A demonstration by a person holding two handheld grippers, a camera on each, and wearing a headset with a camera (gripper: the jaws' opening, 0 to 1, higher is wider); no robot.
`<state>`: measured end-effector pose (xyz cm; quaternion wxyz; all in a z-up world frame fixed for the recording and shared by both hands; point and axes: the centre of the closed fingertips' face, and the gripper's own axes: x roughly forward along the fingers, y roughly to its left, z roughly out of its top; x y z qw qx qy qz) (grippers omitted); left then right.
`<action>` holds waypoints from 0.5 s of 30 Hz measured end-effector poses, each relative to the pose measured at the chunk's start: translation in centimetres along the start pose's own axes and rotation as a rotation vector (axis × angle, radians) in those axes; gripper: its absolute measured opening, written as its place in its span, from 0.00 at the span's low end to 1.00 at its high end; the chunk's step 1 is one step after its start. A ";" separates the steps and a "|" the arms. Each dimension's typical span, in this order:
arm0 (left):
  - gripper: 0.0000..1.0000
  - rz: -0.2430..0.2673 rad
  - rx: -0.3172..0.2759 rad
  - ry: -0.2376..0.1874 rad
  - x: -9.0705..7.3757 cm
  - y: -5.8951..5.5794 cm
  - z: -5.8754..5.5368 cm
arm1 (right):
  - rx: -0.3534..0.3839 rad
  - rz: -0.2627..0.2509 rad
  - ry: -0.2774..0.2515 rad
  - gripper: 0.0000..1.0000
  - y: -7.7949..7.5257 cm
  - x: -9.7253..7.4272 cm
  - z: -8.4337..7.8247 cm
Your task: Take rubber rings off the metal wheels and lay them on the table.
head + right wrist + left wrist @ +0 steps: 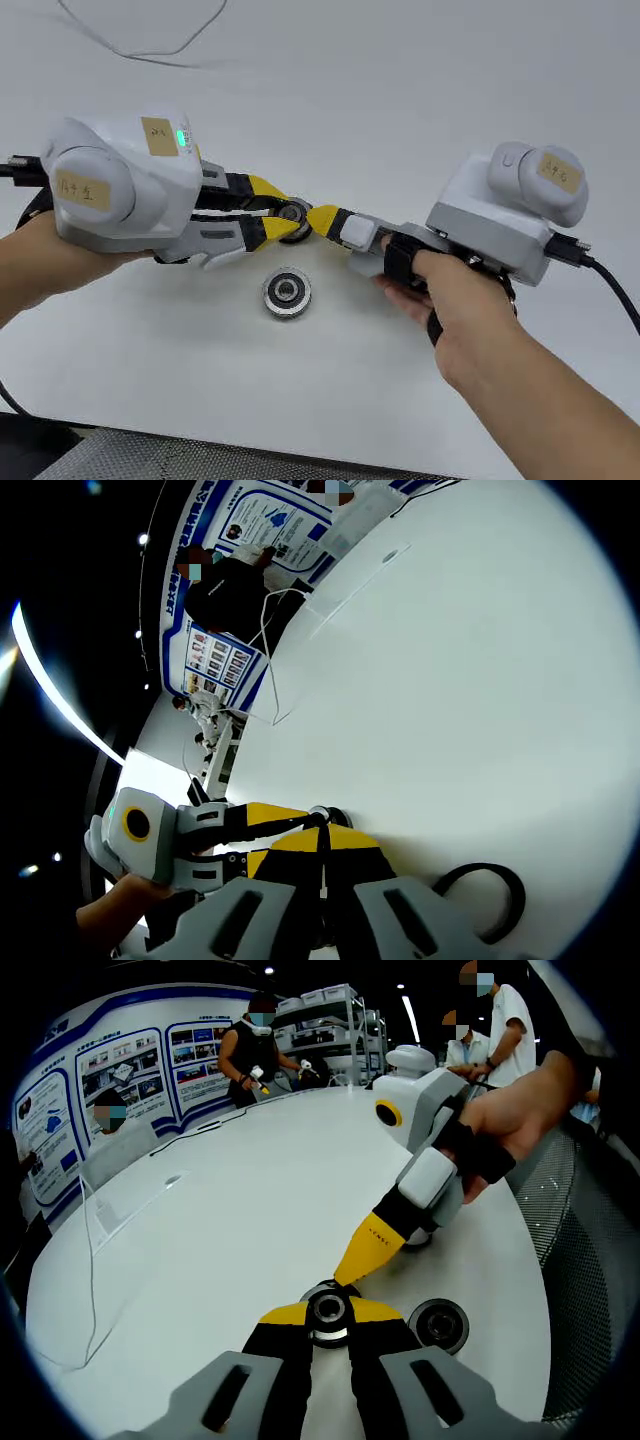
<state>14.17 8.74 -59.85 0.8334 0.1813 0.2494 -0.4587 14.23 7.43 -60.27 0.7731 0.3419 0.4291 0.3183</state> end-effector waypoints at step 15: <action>0.13 0.001 -0.002 -0.004 0.0 0.0 0.0 | -0.012 0.032 0.001 0.00 0.8 0.1 -0.1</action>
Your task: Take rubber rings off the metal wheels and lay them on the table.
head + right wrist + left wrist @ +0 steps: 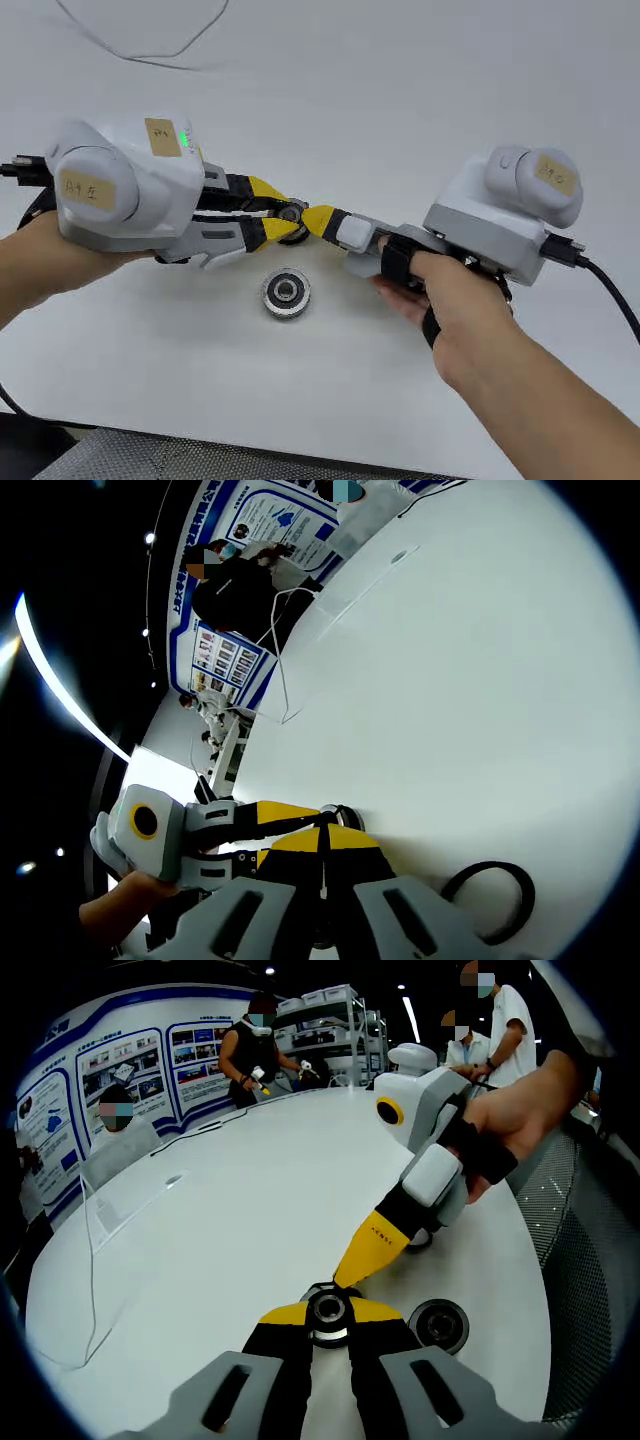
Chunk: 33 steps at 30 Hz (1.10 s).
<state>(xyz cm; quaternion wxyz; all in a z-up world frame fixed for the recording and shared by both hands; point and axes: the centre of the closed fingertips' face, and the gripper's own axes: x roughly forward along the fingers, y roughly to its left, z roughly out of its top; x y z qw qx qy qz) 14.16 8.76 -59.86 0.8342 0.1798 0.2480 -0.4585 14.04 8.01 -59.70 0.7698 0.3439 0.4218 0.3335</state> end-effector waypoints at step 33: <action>0.13 0.030 0.006 0.006 0.0 -0.1 0.0 | 0.099 0.042 -0.017 0.01 0.6 -0.2 -0.2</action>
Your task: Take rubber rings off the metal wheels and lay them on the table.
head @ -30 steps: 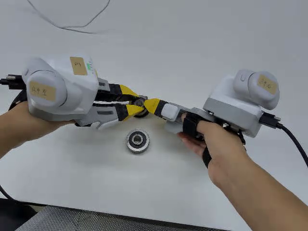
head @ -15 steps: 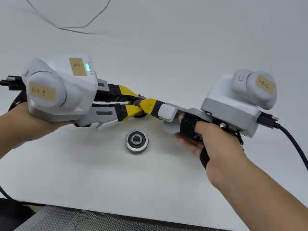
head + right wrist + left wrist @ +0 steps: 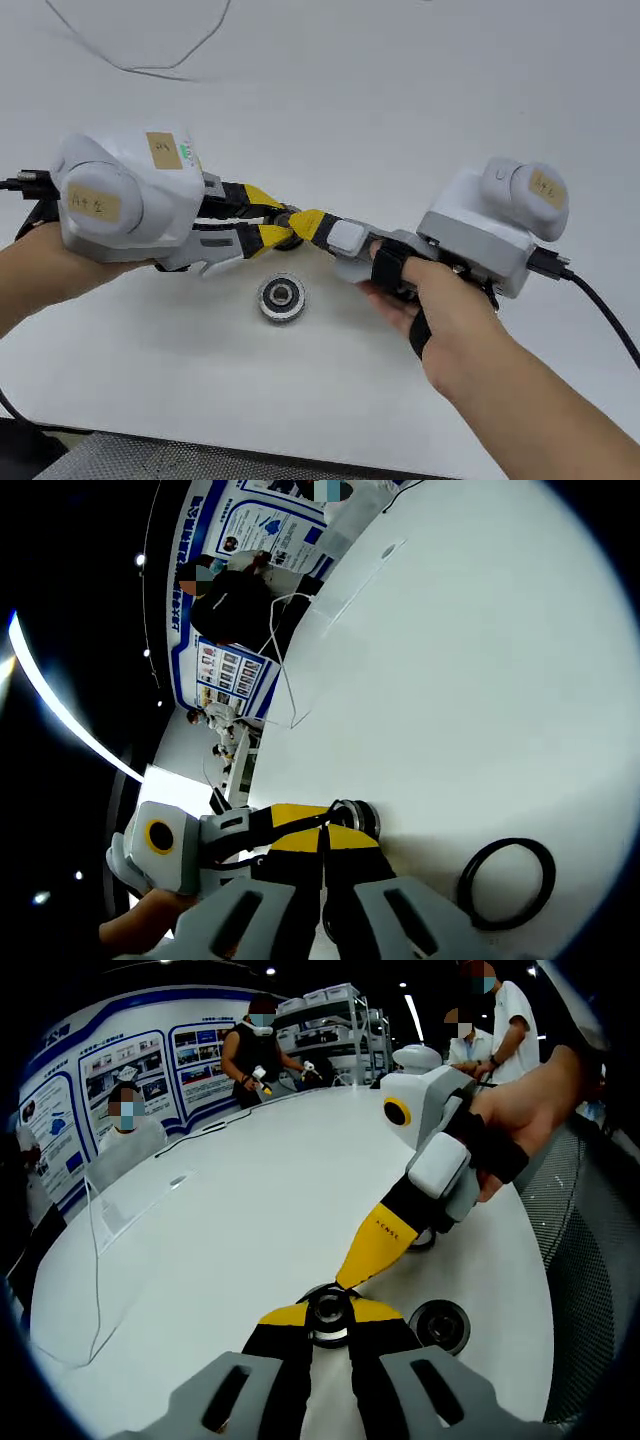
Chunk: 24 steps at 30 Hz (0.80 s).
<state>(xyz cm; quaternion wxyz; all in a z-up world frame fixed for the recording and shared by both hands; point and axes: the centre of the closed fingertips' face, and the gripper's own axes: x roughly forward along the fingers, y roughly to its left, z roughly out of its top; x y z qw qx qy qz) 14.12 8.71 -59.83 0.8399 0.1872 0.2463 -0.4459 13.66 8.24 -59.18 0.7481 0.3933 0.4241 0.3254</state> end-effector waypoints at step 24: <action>0.20 0.074 -0.025 -0.013 -2.7 1.5 1.0 | 0.015 -0.022 -0.011 0.01 -0.8 0.7 0.4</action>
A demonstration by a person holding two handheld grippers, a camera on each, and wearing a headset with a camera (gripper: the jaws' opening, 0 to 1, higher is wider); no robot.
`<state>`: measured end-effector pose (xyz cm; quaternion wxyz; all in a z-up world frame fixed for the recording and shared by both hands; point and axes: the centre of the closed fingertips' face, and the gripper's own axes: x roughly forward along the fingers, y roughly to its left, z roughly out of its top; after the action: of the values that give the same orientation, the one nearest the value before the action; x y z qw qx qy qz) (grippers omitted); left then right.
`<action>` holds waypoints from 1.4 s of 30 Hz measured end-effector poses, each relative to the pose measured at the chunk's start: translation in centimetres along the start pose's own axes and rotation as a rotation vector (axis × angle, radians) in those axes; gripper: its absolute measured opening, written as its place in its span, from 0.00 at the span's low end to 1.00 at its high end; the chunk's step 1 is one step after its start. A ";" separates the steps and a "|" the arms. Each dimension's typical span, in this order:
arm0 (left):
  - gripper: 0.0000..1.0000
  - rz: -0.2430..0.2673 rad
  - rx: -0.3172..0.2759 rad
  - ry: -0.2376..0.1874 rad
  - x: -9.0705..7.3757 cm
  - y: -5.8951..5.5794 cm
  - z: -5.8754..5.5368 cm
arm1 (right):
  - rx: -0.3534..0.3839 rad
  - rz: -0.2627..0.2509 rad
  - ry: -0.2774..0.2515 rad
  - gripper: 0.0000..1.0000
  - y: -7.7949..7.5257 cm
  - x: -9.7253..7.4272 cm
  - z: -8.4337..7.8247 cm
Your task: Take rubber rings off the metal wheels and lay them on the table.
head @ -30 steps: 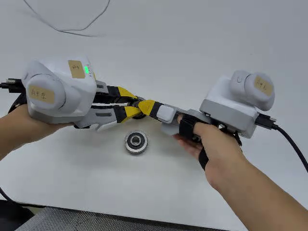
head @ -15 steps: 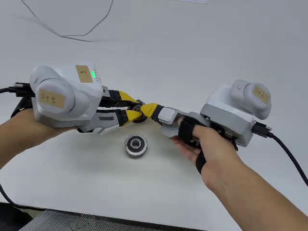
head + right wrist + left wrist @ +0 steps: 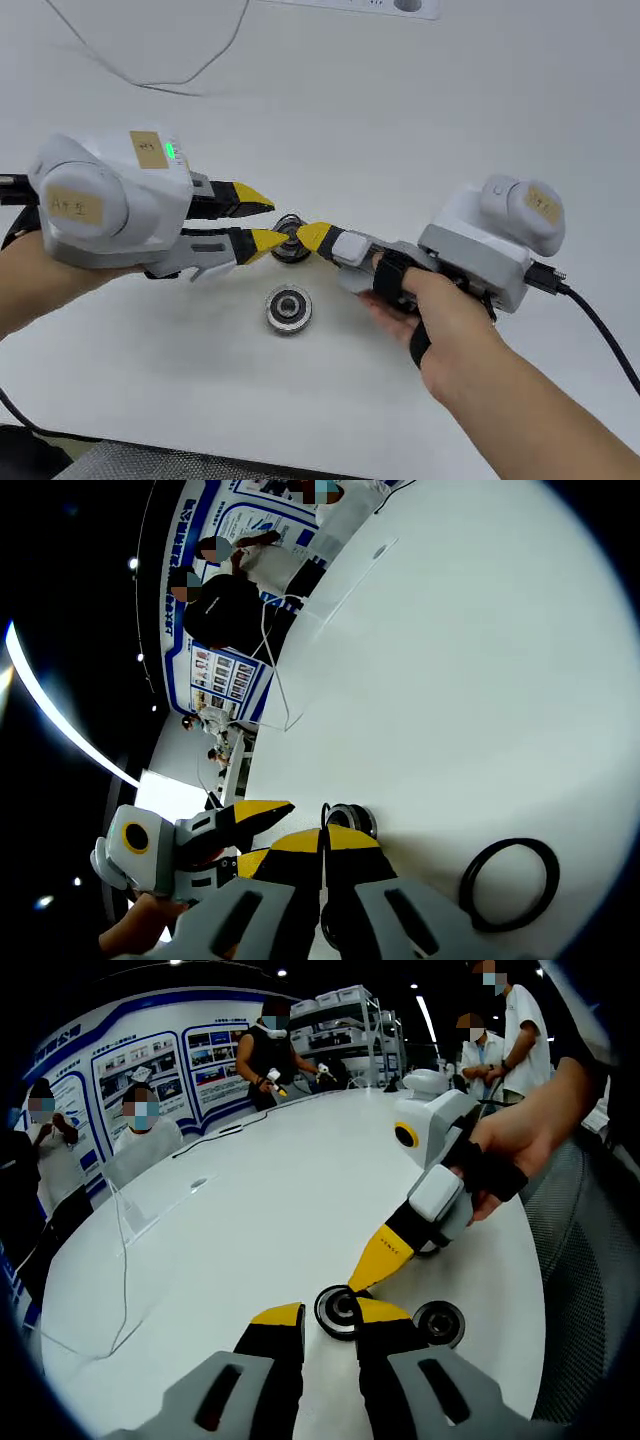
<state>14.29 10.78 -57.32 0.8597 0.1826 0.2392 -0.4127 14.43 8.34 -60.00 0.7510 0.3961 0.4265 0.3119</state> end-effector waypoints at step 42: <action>0.27 0.053 -0.035 -0.061 -1.2 -0.4 2.3 | 0.114 -0.075 -0.163 0.02 -4.4 -9.7 0.9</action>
<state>13.91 10.13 -54.80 0.8804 0.1609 0.2152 -0.3908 11.57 -1.95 -59.71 0.7705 0.4460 0.3958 0.2253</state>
